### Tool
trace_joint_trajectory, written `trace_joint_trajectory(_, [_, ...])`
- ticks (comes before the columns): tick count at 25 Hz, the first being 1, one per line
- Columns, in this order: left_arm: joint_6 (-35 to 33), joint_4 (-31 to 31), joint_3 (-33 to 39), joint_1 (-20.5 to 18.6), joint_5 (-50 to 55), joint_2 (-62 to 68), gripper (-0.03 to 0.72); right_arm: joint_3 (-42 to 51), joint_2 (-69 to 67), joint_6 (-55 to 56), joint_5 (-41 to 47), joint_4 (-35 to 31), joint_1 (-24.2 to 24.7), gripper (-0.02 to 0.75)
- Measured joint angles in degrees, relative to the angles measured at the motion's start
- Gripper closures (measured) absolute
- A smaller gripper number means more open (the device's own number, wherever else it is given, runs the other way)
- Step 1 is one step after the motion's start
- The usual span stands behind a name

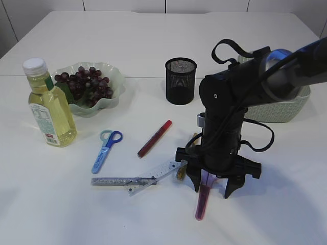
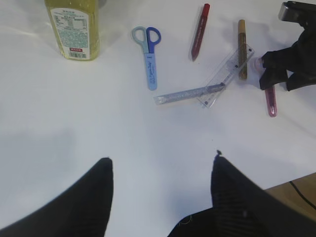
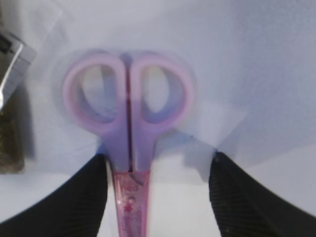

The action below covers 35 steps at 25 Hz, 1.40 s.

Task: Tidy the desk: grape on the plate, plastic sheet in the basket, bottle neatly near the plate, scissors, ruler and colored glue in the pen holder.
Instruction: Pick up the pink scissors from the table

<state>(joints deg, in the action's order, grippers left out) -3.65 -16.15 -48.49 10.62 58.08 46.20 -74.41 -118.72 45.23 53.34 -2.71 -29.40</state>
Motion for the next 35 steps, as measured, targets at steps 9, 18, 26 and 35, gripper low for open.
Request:
trace_joint_trajectory(9, [0.00, 0.00, 0.00, 0.00, 0.00, 0.00, 0.231, 0.00, 0.00, 0.11, -0.55, 0.14, 0.00, 0.275])
trace_joint_trajectory(18, [0.00, 0.00, 0.00, 0.00, 0.00, 0.00, 0.231, 0.00, 0.00, -3.47, -1.35, 0.76, 0.00, 0.365])
trace_joint_trajectory(26, [0.00, 0.00, 0.00, 0.00, 0.00, 0.00, 0.232, 0.00, 0.00, -4.44, -1.45, 0.49, 0.00, 0.391])
trace_joint_trajectory(35, [0.00, 0.00, 0.00, 0.00, 0.00, 0.00, 0.232, 0.00, -0.02, -6.73, -1.54, 0.00, 0.00, 0.531])
